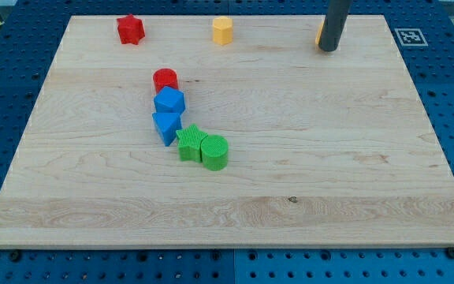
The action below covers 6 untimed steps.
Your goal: Adjust the heart at the top right corner of the board
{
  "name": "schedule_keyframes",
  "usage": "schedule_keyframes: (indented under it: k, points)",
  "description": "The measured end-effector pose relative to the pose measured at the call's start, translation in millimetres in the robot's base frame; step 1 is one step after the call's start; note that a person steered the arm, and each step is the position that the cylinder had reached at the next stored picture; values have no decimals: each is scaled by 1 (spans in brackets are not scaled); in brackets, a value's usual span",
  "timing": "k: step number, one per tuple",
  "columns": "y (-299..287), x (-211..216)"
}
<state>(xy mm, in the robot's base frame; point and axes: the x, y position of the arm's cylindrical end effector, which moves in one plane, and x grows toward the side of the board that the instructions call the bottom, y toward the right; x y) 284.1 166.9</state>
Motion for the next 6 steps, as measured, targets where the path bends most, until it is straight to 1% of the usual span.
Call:
schedule_keyframes:
  k: [1,2,3,4,5,6]
  points:
    - [-19,-1]
    - [3,-31]
    - [30,-32]
    - [32,-31]
    - [17,-31]
    - [-6,-44]
